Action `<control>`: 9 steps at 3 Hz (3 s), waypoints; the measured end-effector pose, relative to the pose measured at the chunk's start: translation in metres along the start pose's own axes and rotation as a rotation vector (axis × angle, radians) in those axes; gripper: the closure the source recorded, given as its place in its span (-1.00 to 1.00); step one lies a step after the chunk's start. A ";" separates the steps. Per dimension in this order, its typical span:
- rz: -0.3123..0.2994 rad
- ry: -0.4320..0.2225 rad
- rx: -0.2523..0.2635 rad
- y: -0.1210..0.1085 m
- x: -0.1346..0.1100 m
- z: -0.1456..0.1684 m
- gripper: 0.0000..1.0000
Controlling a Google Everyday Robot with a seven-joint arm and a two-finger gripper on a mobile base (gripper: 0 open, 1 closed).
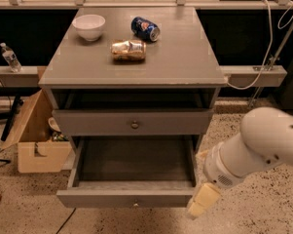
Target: Close middle drawer
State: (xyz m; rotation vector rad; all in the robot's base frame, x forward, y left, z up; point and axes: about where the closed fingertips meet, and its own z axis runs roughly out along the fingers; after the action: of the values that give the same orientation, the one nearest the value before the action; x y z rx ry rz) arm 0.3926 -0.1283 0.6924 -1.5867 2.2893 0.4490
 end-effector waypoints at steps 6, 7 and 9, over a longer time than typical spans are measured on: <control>0.127 -0.070 -0.132 0.012 0.062 0.161 1.00; 0.159 -0.060 -0.123 0.011 0.086 0.199 1.00; 0.219 -0.056 -0.089 -0.011 0.109 0.265 1.00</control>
Offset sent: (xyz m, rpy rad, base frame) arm -0.0094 0.0263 -0.1483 0.1218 0.1241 -0.0403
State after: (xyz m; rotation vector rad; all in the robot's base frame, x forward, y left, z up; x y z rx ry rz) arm 0.3877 -0.1102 0.4063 -1.3483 2.4413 0.6485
